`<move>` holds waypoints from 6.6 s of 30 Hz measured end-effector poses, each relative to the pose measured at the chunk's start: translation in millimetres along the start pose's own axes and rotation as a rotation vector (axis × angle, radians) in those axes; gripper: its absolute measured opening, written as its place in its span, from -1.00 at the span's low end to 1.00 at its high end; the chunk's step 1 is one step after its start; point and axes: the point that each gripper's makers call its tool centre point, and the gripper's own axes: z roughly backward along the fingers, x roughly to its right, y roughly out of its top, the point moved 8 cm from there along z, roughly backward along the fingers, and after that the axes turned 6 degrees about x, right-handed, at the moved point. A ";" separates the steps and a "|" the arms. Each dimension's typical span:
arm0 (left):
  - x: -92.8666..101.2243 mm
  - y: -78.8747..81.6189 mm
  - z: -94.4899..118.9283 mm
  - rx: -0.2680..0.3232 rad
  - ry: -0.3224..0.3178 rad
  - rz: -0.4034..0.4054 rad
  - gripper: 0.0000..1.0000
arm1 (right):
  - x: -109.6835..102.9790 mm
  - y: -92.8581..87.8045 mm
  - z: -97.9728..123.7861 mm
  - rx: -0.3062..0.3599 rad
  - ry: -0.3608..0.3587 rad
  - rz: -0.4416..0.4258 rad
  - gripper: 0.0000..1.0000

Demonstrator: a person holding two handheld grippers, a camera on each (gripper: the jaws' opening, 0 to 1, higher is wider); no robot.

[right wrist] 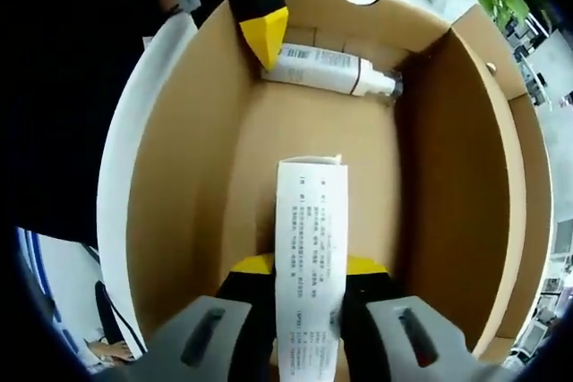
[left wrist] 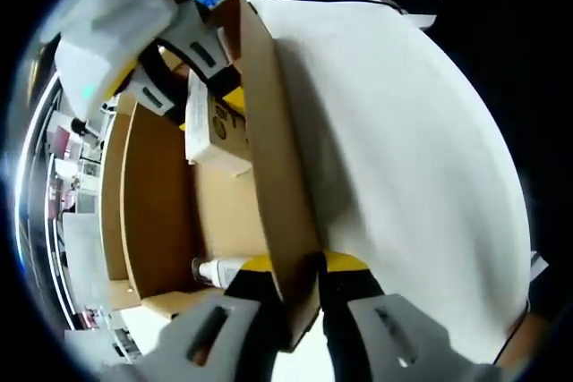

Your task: Operate the shoe box by opening the lid, removing the specified soft item, and placing it in the target area until the item is outside and the box remains undamaged.

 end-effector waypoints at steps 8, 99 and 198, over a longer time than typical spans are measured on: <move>-0.2 -0.5 0.2 0.002 0.000 -0.001 -0.74 | -1.0 -0.2 1.2 0.009 -0.020 0.023 -0.54; 1.1 -0.9 -0.5 0.003 0.010 0.003 -0.73 | -142.5 -89.1 183.9 0.369 -0.724 -0.538 -0.55; 2.7 2.7 0.6 0.026 -0.006 -0.035 -0.73 | -126.9 -189.6 99.0 0.539 -0.405 -1.029 -0.61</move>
